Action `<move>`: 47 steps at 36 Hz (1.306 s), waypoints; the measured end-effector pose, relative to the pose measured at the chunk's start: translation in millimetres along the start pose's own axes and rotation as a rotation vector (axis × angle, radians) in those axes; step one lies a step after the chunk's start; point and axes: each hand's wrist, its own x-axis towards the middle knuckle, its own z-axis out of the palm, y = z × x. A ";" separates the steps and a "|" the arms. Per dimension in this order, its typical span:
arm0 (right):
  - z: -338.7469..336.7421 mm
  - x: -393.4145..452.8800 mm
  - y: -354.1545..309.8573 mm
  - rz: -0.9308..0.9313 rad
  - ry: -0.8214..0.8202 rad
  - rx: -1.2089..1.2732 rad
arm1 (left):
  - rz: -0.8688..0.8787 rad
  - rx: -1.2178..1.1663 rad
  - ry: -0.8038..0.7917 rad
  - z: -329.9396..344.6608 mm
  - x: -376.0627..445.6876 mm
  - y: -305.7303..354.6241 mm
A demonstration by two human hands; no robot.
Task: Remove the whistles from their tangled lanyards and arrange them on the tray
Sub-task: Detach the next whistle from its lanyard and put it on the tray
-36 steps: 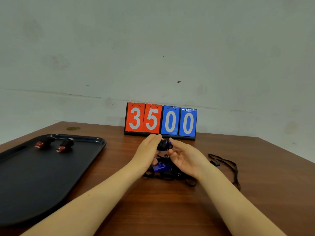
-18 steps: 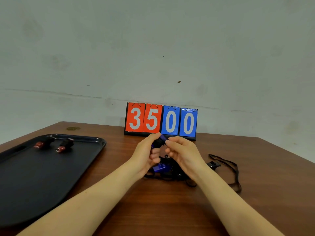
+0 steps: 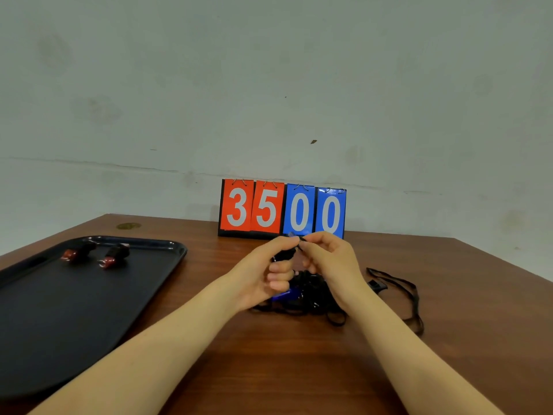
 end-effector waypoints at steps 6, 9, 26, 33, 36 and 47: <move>3.0 -2.5 -2.2 -0.058 -0.047 -0.039 | 0.108 0.023 0.146 -2.1 4.6 2.7; 4.7 -3.6 -2.2 -0.070 -0.071 -0.054 | 0.177 0.083 0.238 -2.3 5.5 2.2; 7.5 2.4 6.0 -0.044 -0.052 -0.129 | 0.054 -0.455 0.114 2.9 -1.8 -3.0; 7.8 1.5 11.5 -0.119 0.013 -0.214 | 0.056 -0.409 0.114 -0.3 1.3 -1.7; 8.1 -1.5 9.9 -0.117 -0.021 -0.164 | 0.089 -0.318 0.165 -3.3 2.9 -1.4; 4.2 -2.3 0.3 0.124 -0.151 0.503 | 0.067 -0.205 0.208 -2.2 10.2 -7.3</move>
